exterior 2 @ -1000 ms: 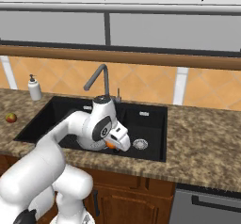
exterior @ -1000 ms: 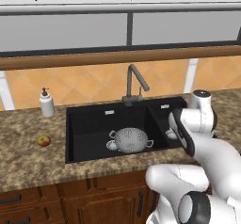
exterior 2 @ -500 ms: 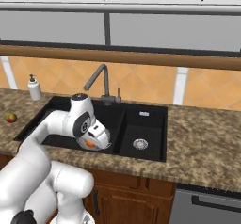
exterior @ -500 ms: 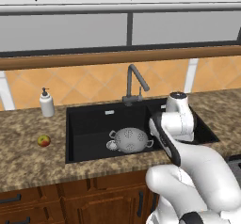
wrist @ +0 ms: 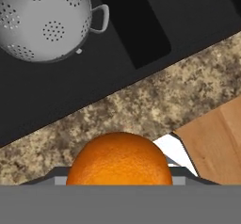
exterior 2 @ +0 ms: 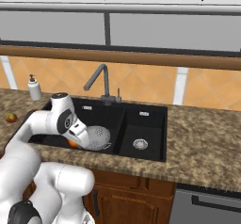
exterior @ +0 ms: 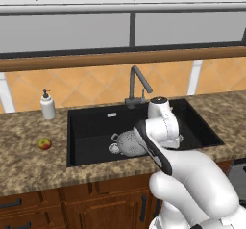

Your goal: Put the colander in the sink, put the apple, tangerine in the colander, and turn on the sink faucet and pour water over the colander.

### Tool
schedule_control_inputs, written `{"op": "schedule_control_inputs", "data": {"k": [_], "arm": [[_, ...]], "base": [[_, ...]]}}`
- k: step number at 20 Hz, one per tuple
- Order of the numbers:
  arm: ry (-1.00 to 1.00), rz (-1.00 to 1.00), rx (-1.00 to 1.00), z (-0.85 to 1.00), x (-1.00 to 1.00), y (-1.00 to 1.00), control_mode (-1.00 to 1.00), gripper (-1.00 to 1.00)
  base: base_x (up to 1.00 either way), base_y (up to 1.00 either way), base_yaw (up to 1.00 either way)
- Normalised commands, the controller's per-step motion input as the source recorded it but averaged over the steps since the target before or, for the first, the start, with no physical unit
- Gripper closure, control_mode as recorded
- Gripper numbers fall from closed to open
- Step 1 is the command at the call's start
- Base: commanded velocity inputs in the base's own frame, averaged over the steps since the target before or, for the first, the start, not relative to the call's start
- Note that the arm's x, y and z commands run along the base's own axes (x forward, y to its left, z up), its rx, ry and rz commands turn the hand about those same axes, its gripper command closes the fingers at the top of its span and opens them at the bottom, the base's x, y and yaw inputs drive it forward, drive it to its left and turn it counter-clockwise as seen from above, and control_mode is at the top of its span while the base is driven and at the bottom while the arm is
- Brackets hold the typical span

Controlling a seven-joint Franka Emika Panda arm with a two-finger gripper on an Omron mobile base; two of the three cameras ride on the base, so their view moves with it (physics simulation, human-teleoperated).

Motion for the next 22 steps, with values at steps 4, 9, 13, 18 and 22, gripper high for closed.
{"op": "schedule_control_inputs", "data": {"k": [4,9,13,18,22], "arm": [[0.05,0.00,0.00,0.00,0.12,0.34,-1.00,1.00],[0.04,0.00,0.00,0.00,0.19,0.31,-1.00,1.00],[0.03,0.00,0.00,0.00,0.27,0.33,-1.00,1.00],[0.00,0.00,0.00,0.00,0.57,0.13,-1.00,1.00],[0.00,0.00,0.00,0.00,0.71,0.03,-1.00,1.00]], "base": [[0.00,0.00,0.00],[0.00,0.00,0.00],[0.00,0.00,0.00],[0.00,0.00,0.00],[0.00,0.00,0.00]]}}
